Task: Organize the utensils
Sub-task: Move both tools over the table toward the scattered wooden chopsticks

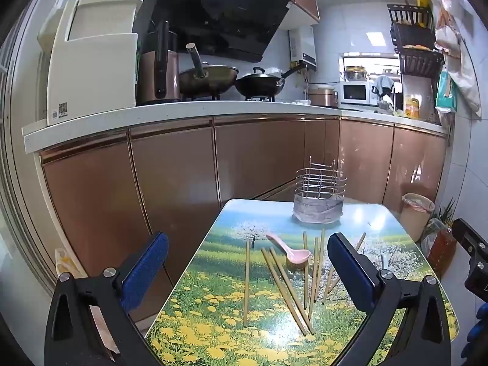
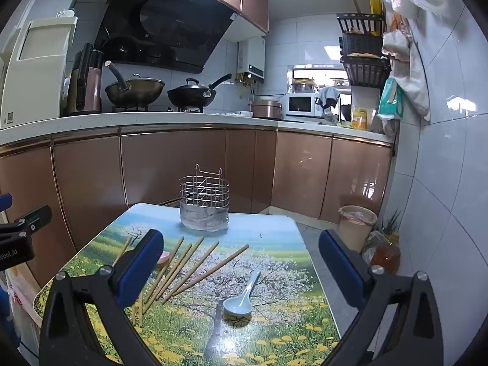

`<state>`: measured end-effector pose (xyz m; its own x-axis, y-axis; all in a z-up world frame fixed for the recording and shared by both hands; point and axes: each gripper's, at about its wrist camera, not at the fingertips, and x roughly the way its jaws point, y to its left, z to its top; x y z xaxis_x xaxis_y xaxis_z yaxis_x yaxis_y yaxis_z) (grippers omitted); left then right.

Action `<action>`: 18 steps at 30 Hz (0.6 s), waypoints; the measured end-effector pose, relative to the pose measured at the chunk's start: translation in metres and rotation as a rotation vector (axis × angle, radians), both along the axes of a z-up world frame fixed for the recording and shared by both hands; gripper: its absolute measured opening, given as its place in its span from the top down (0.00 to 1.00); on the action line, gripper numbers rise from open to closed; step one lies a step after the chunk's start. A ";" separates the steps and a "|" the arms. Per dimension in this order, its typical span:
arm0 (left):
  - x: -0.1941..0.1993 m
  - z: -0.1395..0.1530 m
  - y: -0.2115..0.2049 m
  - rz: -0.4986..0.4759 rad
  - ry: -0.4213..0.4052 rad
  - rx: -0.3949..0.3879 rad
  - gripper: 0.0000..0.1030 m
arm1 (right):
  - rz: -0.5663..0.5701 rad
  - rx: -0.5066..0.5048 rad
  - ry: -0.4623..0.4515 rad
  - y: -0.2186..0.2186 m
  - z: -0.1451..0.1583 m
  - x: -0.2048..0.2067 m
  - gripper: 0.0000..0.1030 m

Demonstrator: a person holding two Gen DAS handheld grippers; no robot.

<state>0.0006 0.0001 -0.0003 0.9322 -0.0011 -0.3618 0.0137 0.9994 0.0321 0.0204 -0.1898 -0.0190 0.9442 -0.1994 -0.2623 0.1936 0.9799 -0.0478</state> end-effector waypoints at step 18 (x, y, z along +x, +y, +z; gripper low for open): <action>0.004 -0.007 -0.011 -0.049 0.011 0.026 0.00 | -0.020 -0.007 0.028 -0.006 -0.007 0.001 0.00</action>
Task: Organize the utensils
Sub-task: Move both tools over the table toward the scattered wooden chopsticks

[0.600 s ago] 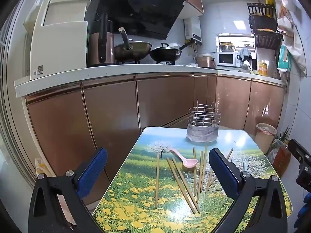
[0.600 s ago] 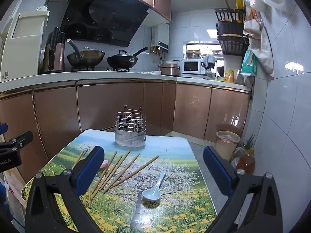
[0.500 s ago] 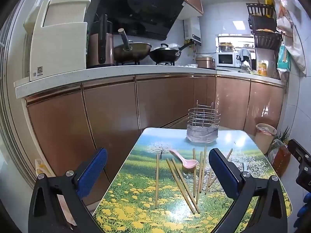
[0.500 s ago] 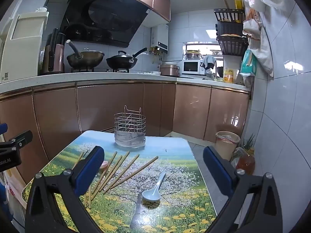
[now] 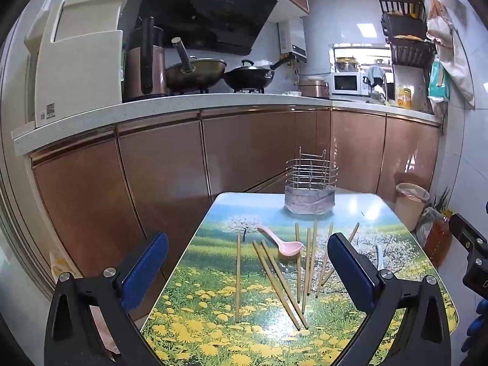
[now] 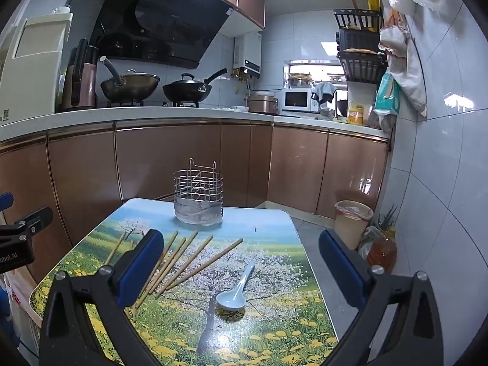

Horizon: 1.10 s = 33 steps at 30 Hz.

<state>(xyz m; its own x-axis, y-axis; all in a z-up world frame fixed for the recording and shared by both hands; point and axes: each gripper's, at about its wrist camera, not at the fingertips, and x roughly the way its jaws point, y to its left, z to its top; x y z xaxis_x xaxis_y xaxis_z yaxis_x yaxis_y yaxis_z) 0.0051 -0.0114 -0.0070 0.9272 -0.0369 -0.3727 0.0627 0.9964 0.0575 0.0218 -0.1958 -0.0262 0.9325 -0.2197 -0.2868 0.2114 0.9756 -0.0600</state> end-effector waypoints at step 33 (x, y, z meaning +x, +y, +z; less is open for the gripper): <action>0.038 -0.013 -0.005 -0.011 0.067 0.003 0.00 | -0.009 0.064 0.055 -0.015 -0.018 0.031 0.00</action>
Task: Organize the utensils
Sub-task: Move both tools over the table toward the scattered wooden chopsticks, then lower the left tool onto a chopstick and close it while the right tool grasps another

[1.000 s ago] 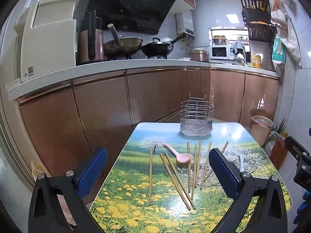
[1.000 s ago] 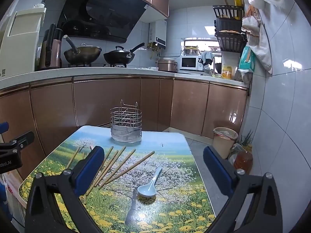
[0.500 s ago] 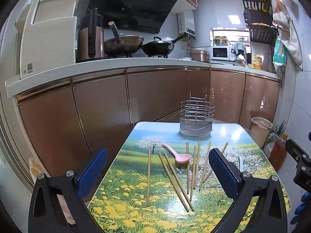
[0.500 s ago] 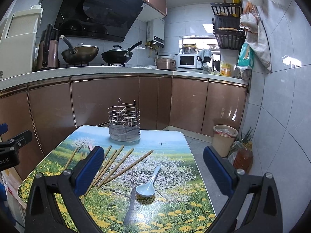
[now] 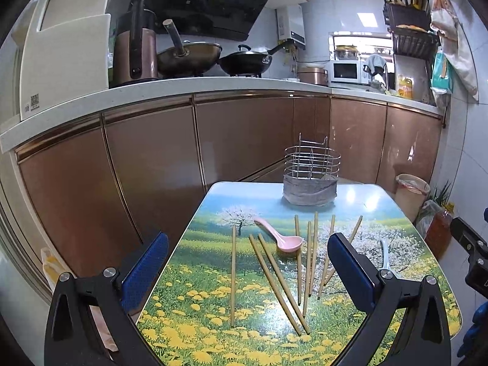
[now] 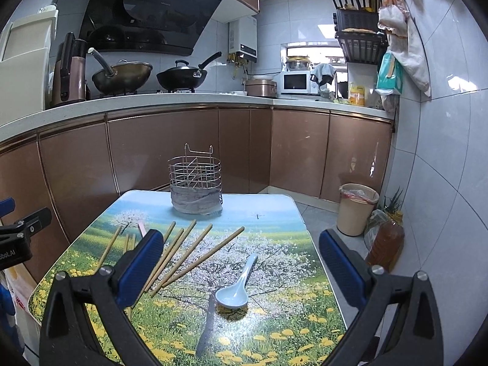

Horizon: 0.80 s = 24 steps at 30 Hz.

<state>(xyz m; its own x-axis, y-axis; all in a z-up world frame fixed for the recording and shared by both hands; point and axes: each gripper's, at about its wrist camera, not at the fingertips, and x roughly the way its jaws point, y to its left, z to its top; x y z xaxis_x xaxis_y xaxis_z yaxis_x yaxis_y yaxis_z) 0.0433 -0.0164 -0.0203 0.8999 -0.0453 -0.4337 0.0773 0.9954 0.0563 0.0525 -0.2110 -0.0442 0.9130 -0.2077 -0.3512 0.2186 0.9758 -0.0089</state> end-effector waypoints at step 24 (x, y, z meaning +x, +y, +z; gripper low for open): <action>0.098 -0.016 0.031 0.037 0.151 -0.033 0.00 | -0.002 0.045 0.166 -0.017 -0.010 0.076 0.01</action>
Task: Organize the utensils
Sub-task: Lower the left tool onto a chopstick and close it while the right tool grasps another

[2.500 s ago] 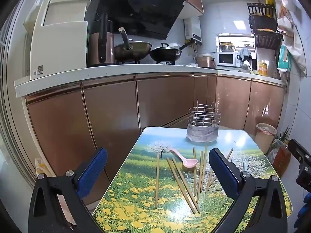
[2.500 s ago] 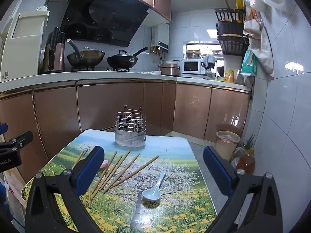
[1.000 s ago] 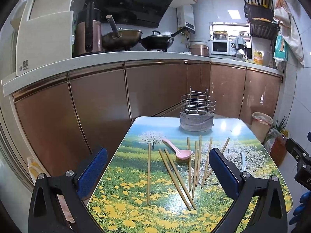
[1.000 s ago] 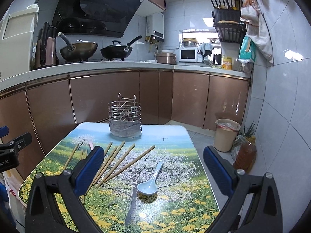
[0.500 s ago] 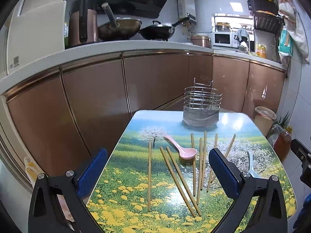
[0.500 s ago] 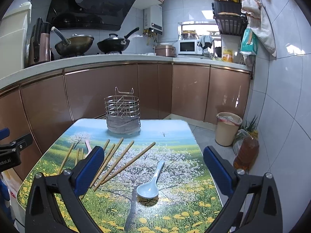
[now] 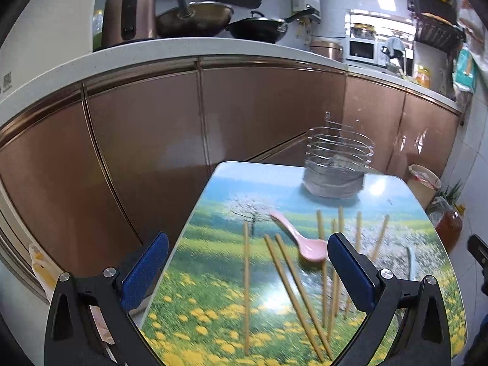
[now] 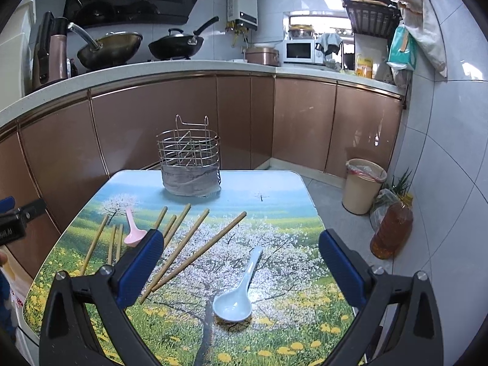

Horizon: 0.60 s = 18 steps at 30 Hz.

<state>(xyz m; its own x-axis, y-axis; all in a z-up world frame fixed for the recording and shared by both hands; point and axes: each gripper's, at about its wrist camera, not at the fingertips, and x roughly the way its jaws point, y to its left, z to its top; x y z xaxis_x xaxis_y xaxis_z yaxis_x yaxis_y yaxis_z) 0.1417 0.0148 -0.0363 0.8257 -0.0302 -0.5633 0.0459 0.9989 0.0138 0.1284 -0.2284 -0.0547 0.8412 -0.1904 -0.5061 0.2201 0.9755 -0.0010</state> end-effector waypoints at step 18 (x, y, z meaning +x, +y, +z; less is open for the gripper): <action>0.089 -0.033 0.014 -0.090 0.312 -0.103 0.41 | 0.116 0.113 0.146 -0.017 0.006 0.071 0.11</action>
<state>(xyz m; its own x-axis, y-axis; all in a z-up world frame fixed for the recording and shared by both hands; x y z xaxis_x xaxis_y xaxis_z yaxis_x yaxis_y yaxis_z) 0.2310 0.0292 -0.0690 0.6058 -0.1649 -0.7783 0.1201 0.9860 -0.1154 0.1998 -0.2454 -0.0483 0.7704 -0.0319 -0.6368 0.1124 0.9899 0.0864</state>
